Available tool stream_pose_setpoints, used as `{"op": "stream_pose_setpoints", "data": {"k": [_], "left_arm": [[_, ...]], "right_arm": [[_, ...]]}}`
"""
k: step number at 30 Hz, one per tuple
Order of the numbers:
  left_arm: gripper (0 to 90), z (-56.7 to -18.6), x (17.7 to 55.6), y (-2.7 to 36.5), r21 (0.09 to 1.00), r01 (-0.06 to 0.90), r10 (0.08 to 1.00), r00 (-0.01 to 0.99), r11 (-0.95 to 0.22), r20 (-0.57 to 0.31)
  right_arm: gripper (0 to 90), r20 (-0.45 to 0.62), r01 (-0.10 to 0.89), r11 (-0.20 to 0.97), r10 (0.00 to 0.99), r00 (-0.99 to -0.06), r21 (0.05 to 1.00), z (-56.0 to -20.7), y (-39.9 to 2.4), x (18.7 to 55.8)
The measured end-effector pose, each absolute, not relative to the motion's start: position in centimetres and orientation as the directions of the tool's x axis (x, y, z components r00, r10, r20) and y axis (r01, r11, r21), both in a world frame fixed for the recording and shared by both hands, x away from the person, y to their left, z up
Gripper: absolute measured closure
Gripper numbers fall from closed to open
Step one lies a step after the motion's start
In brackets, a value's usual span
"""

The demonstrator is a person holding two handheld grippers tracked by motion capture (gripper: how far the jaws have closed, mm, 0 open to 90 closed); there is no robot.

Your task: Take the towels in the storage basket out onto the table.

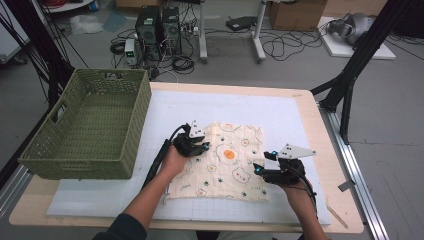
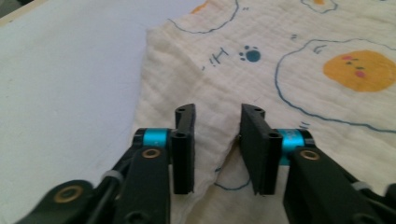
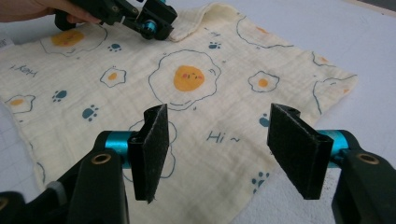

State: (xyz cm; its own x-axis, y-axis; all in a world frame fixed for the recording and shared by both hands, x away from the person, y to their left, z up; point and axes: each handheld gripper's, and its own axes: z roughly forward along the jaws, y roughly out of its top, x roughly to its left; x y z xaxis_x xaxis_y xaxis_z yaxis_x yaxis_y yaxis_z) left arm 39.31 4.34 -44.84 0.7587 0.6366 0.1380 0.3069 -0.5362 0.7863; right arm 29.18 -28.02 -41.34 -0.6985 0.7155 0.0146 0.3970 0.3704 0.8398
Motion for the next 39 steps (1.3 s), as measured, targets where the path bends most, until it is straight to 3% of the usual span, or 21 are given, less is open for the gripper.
{"op": "stream_pose_setpoints", "data": {"k": [2,5,10,11,14,17,21,23,28,30,36,39], "left_arm": [[85.0,-44.7,39.5,4.7,0.798,0.321,0.655,0.746,-0.510,0.118],[85.8,-44.0,40.1,6.0,0.842,0.339,0.728,0.680,-0.420,0.089],[86.3,-43.6,41.3,8.8,0.860,0.364,0.844,0.519,-0.359,0.132],[85.0,-43.7,41.5,9.2,0.864,0.374,0.860,0.495,-0.337,0.122],[58.0,-43.8,41.8,10.1,0.870,0.415,0.890,0.452,-0.266,0.057],[50.4,-43.7,41.6,10.2,0.872,0.427,0.889,0.458,-0.242,0.022],[49.5,-43.9,41.5,10.1,0.862,0.435,0.874,0.485,-0.261,0.020],[49.5,-44.2,41.6,10.1,0.858,0.447,0.877,0.480,-0.254,0.010],[54.2,-44.9,42.3,10.5,0.840,0.482,0.884,0.467,-0.250,-0.005],[55.0,-45.0,42.3,10.6,0.837,0.486,0.883,0.468,-0.251,-0.007],[81.6,-45.1,42.2,9.8,0.815,0.479,0.861,0.507,-0.326,0.047],[88.8,-45.1,42.2,10.1,0.806,0.507,0.869,0.495,-0.306,0.019]], "right_arm": [[39.0,0.016,0.397,0.371,0.714,-0.700,0.839,-41.3,-28.1,29.2],[39.1,0.018,0.401,0.374,0.712,-0.702,0.836,-41.4,-28.0,29.2],[39.1,0.011,0.407,0.391,0.709,-0.705,0.825,-41.6,-27.7,29.4],[39.1,0.010,0.408,0.394,0.709,-0.705,0.824,-41.6,-27.6,29.5],[39.0,0.001,0.419,0.410,0.714,-0.701,0.810,-41.9,-27.4,29.7],[41.1,-0.021,0.426,0.422,0.729,-0.685,0.800,-42.0,-27.5,30.1],[42.5,-0.029,0.443,0.399,0.768,-0.639,0.803,-42.1,-28.1,31.3],[48.7,-0.014,0.482,0.376,0.799,-0.601,0.791,-42.3,-28.4,32.8],[49.3,0.023,0.553,0.321,0.851,-0.525,0.769,-43.0,-28.2,37.3],[54.1,0.022,0.553,0.309,0.859,-0.511,0.774,-43.0,-27.9,38.2],[57.0,0.042,0.604,0.260,0.898,-0.438,0.753,-43.9,-27.4,41.3],[62.0,0.054,0.631,0.262,0.899,-0.435,0.730,-44.7,-26.6,42.1]]}}
